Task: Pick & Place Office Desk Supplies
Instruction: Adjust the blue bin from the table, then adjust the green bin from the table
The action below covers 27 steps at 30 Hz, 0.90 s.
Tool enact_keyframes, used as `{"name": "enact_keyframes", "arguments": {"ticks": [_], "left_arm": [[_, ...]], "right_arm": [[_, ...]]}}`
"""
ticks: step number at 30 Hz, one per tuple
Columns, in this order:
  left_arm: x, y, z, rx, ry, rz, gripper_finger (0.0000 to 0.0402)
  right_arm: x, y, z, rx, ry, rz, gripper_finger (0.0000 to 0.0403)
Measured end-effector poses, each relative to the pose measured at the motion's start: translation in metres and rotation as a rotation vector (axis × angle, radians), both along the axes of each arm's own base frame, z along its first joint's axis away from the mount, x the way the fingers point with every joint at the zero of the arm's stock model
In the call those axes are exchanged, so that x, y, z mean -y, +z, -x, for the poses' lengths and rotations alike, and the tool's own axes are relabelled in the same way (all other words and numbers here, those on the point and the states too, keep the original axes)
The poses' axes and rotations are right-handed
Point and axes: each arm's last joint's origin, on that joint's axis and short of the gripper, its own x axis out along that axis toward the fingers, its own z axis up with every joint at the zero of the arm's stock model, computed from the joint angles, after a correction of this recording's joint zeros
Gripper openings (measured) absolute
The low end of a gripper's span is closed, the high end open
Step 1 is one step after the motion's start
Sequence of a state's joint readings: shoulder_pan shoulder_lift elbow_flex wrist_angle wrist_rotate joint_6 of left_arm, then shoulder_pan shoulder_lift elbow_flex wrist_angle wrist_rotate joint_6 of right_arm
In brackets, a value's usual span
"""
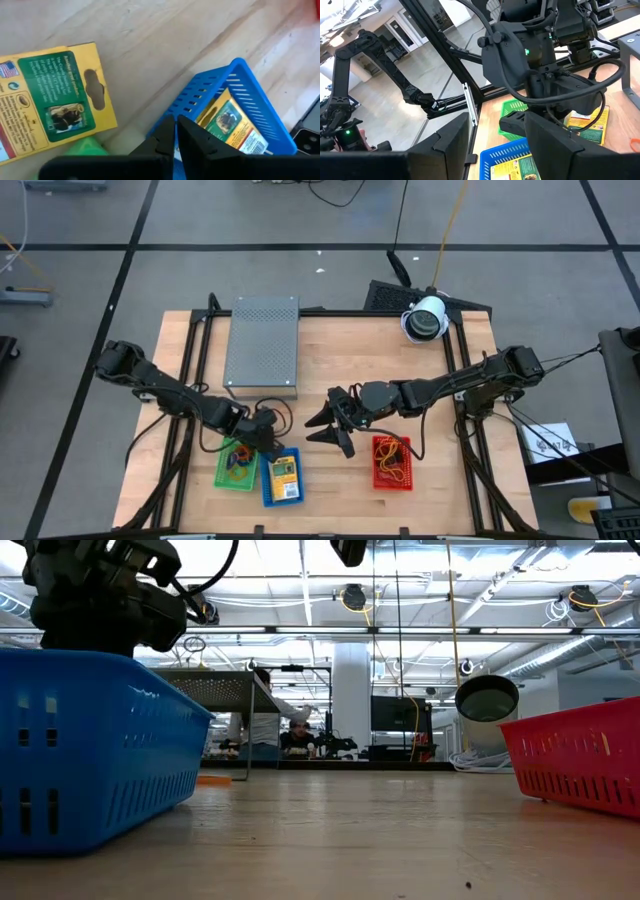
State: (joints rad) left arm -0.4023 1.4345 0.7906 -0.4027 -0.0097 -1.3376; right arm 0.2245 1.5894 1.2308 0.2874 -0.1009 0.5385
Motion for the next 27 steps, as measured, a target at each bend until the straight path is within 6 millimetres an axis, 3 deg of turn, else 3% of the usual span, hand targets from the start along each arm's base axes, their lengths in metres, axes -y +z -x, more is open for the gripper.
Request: {"name": "enact_keyframes", "arguments": {"ticks": [12, 17, 27], "left_arm": [[0.004, 0.005, -0.006, 0.089, -0.057, 0.012, 0.0026], [-0.003, 0.004, -0.008, 0.099, 0.046, -0.034, 0.0026], [-0.015, -0.006, 0.009, -0.114, 0.106, -0.134, 0.0026]], "right_arm": [[0.0, 0.001, 0.0, 0.008, 0.0, -0.002, 0.018], [0.0, 0.004, -0.001, 0.046, 0.0, -0.01, 0.018], [0.0, 0.005, -0.001, 0.047, 0.0, -0.011, 0.018]]}}
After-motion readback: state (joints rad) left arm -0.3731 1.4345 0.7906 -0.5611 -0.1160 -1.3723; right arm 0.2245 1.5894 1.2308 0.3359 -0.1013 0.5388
